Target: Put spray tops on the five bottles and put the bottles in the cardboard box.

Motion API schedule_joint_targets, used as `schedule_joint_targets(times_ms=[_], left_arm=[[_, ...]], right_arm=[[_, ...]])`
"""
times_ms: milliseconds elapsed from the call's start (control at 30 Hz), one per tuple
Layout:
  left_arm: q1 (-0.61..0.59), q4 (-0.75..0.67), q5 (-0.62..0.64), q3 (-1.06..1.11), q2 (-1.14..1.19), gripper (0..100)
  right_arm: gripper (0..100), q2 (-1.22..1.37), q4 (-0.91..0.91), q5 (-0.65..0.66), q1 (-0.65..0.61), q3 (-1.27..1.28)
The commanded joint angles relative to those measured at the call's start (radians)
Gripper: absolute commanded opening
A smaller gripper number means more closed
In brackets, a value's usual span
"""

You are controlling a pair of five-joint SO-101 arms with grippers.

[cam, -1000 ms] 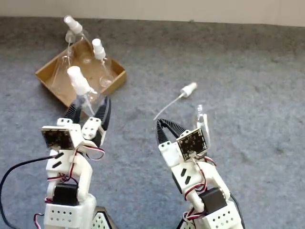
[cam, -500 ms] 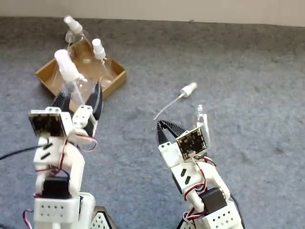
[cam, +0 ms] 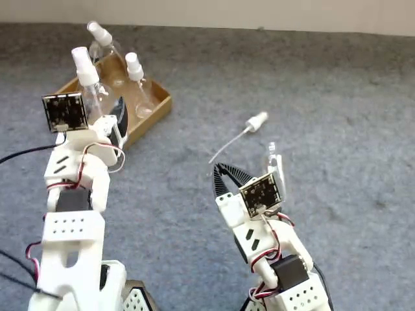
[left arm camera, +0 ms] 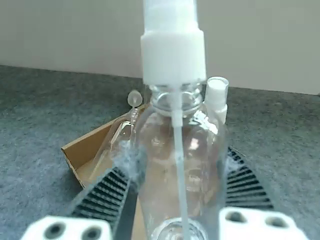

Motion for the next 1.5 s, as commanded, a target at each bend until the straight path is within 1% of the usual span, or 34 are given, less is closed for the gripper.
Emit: schedule_joint_targets(times_ms=[0, 200, 333, 467, 733, 900, 967, 1100, 1167, 1367, 1467], left_arm=[[-0.012, -0.123, -0.009, -0.073, 0.102, 10], [-0.012, -0.353, -0.011, -0.077, 0.282, 10], [-0.012, -0.436, -0.011, -0.134, 0.421, 10], [-0.013, -0.440, -0.011, -0.236, 0.549, 10], [-0.077, -0.440, -0.012, -0.421, 0.765, 10], [-0.081, -0.445, -0.012, -0.473, 0.866, 10], [-0.077, -0.511, -0.012, -0.478, 0.901, 10], [-0.076, -0.712, -0.012, -0.461, 0.997, 10], [-0.077, -0.778, -0.012, -0.466, 1.047, 10], [-0.076, -0.921, -0.012, -0.487, 1.168, 10], [-0.076, -0.936, -0.012, -0.524, 1.224, 10]], right_arm=[[0.5, -0.012, 0.005, 0.005, -0.005, 0.099], [0.5, -0.010, 0.005, 0.005, -0.005, 0.099], [0.5, -0.008, 0.005, 0.005, -0.005, 0.099], [0.5, -0.007, 0.005, 0.005, -0.005, 0.099], [0.5, -0.007, 0.005, 0.005, -0.005, 0.099], [0.5, -0.007, 0.005, 0.005, -0.005, 0.099], [0.5, -0.007, 0.005, 0.005, -0.005, 0.099], [0.5, -0.005, 0.005, 0.005, -0.005, 0.099], [0.5, -0.005, 0.005, 0.005, -0.005, 0.099], [0.5, -0.005, 0.005, 0.005, -0.005, 0.099], [0.5, -0.005, 0.005, 0.005, -0.005, 0.099]])
